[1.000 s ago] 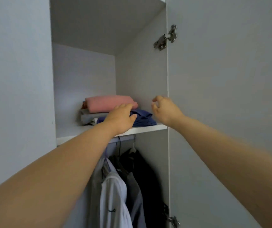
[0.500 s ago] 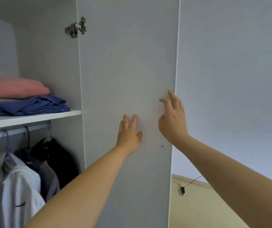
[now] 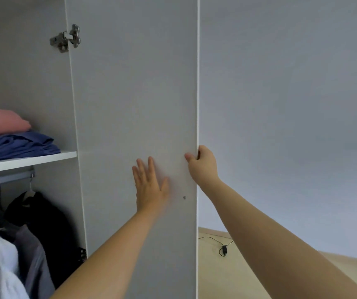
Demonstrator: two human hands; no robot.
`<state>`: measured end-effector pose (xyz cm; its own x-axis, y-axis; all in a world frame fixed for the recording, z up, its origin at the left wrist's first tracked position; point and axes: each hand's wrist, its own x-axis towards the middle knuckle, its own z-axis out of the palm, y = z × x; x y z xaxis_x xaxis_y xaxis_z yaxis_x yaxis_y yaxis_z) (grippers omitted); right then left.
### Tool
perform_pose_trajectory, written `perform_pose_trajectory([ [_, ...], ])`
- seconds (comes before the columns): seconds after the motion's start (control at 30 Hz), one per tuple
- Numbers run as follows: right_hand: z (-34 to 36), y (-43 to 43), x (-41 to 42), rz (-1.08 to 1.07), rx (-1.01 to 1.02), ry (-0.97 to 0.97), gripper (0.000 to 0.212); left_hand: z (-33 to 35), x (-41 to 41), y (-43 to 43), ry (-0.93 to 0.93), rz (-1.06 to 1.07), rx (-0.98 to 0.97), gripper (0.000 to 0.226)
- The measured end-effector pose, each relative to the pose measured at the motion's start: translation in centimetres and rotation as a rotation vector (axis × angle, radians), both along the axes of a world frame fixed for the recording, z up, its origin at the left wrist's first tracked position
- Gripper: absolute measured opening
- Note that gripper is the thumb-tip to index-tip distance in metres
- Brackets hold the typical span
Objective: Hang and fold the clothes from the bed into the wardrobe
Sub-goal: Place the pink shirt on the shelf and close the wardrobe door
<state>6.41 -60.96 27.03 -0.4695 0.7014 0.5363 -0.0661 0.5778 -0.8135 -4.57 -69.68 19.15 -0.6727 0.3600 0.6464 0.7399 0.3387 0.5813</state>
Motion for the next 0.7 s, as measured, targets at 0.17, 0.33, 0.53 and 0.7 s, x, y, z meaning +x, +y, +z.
perform_pose_trajectory([
  [0.17, -0.4, -2.0, 1.1, -0.007, 0.073, 0.024, 0.025, 0.0, 1.0, -1.5, -0.041, -0.039, 0.019, 0.066],
  [0.33, -1.6, -5.8, 2.9, 0.043, 0.189, 0.049, 0.026, -0.6, 2.7, -4.5, -0.138, -0.133, 0.037, 0.065],
  [0.53, -2.8, -12.9, 4.0, 0.172, 0.309, 0.13, 0.034, -2.1, 5.0, -11.1, -0.208, -0.216, 0.196, 0.058],
  [0.7, -4.1, -20.8, 2.7, 0.328, 0.404, 0.143, 0.031, -2.5, 7.5, -19.5, -0.426, -0.364, 0.453, 0.046],
])
